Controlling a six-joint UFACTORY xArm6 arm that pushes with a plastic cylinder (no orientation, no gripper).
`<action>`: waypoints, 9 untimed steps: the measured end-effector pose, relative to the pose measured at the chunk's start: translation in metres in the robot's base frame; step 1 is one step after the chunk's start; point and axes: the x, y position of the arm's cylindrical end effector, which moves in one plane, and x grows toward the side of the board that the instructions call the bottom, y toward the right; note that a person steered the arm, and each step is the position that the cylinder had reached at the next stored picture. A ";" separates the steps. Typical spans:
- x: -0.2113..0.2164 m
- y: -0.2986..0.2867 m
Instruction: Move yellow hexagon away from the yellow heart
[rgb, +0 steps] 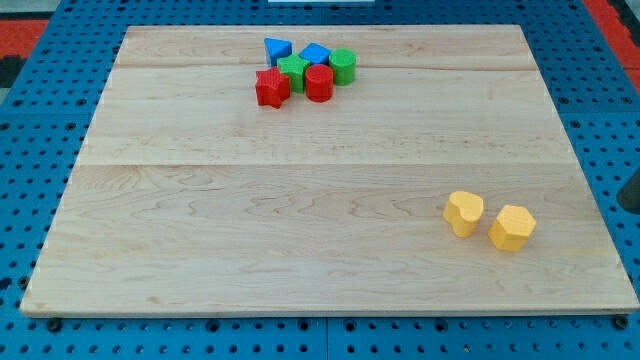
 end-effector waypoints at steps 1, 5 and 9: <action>0.056 -0.017; 0.013 -0.185; 0.103 -0.167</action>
